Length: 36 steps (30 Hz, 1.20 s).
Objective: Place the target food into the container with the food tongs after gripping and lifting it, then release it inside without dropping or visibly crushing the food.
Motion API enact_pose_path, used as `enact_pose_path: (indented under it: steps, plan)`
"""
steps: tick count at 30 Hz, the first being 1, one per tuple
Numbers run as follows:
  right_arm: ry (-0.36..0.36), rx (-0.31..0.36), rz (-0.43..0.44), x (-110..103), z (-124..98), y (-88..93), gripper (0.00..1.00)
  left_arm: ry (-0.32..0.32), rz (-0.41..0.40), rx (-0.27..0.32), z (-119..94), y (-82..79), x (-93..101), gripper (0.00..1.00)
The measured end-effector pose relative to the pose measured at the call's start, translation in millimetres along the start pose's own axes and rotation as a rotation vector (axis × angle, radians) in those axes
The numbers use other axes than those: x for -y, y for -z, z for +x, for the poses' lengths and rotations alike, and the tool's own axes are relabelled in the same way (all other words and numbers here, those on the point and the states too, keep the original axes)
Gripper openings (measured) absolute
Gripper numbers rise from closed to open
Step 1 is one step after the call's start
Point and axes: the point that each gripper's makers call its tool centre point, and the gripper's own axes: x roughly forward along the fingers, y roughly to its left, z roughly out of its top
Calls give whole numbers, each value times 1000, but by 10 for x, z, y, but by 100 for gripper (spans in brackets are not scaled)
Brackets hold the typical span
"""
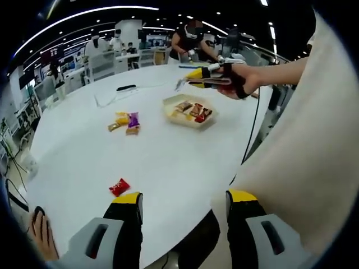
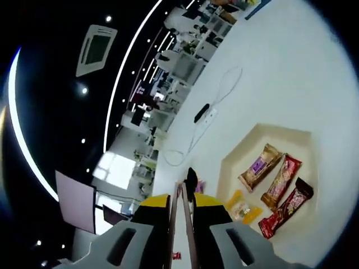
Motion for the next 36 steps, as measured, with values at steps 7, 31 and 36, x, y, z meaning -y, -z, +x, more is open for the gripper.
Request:
enact_pose_path:
  steps: [7,31,36]
  plan:
    - [-27,0,11,-48,-13,-5,14,1,1,1,8,-10,2,60]
    - [-216,336,185,-122,-1195,-658,28,166,162,-2,265,-281,281,60]
    - [-218,352,192,-77,-1280,-691,29,179,176,1,297,-321,312,60]
